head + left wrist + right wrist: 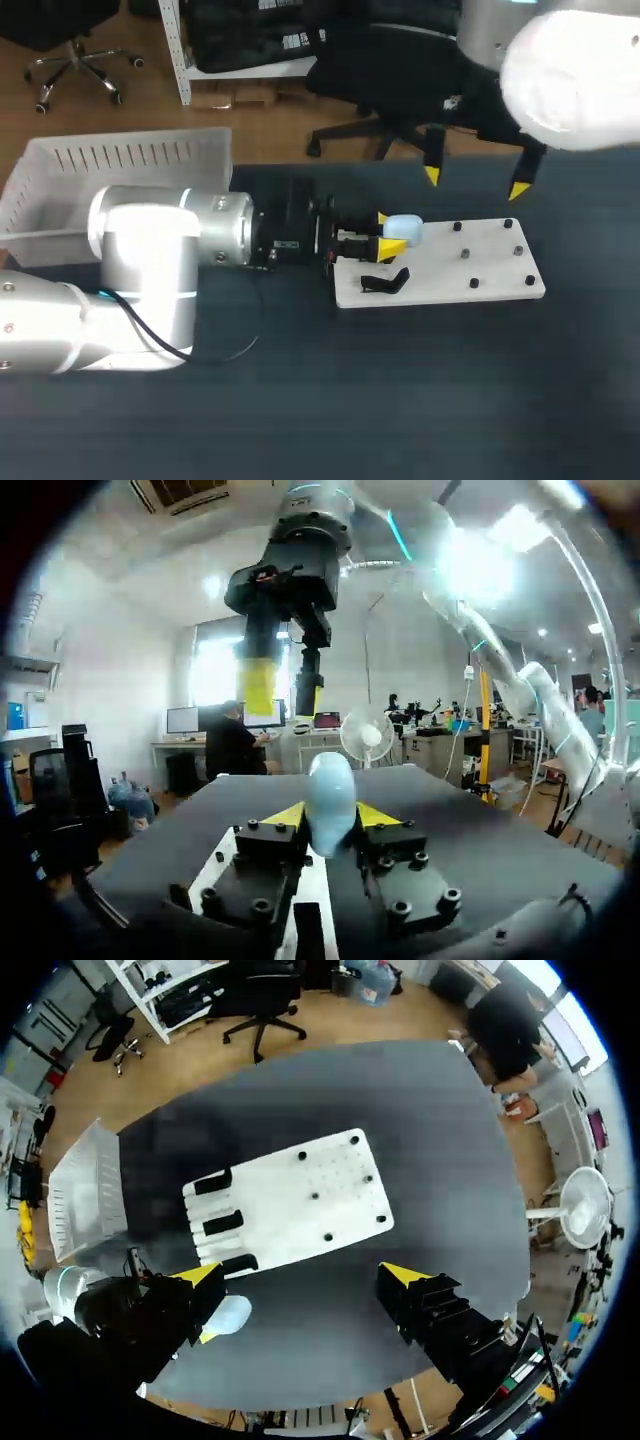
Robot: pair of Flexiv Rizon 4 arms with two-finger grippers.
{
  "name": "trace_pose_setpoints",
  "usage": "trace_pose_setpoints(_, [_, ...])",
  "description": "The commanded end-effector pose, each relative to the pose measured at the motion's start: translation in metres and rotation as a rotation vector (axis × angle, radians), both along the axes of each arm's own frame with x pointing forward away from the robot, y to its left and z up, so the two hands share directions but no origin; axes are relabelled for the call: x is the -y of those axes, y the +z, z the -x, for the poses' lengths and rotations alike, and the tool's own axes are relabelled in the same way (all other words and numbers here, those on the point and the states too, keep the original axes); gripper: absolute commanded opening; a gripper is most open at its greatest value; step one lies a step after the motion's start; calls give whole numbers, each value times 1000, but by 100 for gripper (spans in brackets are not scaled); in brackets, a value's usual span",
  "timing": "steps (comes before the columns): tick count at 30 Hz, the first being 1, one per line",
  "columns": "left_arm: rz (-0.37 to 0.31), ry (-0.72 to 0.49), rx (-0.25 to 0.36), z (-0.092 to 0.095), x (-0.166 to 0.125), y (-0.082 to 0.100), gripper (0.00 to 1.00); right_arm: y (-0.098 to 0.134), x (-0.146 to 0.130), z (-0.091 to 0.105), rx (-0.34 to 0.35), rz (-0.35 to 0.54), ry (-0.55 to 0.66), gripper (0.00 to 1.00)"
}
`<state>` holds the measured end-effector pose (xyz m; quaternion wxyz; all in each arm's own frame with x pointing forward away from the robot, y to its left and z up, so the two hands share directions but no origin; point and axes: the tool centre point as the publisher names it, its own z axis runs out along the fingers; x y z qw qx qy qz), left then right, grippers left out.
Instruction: Pick up each earbud case from the left stands, insert the matching earbuds, close the lid, and place the case in the box.
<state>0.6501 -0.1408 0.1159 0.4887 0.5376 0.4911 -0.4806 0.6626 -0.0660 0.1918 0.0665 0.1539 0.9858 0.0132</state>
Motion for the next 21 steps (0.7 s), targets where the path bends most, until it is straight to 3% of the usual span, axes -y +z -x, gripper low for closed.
trace_pose_setpoints(1, [-22,78,14,-9,-28,3,0,4,36,23,148,-31,-53,100])
trace_pose_setpoints(9, [-137,336,75,-55,-118,8,0,4,46,25,151,-49,-77,100])
trace_pose_setpoints(15, [-203,627,167,-93,-196,30,0,4,46,25,151,-49,-77,100])
trace_pose_setpoints(21, [-235,862,167,-121,-259,49,0,4,46,25,151,-49,-77,100])
